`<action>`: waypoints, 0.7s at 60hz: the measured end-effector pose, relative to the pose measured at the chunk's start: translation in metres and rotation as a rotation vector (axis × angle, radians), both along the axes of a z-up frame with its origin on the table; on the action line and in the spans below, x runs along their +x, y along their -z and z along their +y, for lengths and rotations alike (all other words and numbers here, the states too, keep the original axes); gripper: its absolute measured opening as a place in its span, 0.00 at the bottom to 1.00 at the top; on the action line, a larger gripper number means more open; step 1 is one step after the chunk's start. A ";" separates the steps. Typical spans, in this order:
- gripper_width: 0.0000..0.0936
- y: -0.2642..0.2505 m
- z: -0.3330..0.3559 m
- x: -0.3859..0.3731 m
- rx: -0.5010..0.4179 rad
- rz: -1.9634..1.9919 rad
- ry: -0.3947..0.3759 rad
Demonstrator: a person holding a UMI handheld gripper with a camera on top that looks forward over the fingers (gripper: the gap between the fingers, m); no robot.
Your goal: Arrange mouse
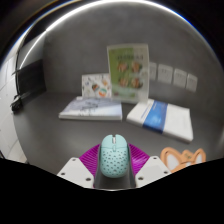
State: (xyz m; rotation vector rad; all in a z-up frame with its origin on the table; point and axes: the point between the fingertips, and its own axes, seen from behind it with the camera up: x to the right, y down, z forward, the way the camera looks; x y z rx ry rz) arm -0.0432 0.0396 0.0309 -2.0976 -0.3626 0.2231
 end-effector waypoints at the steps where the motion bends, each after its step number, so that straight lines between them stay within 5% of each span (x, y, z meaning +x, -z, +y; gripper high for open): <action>1: 0.44 -0.014 -0.001 0.004 0.033 -0.004 0.004; 8: 0.44 -0.123 -0.027 0.047 0.248 0.042 0.071; 17: 0.43 -0.188 -0.057 0.168 0.348 0.042 0.247; 27: 0.43 -0.080 -0.065 0.252 0.152 0.011 0.379; 34: 0.43 0.008 -0.047 0.254 -0.002 0.014 0.378; 39: 0.44 0.038 -0.043 0.249 -0.054 -0.001 0.369; 40: 0.50 0.042 -0.045 0.249 -0.070 -0.009 0.367; 42: 0.44 0.034 -0.040 0.250 -0.040 -0.011 0.370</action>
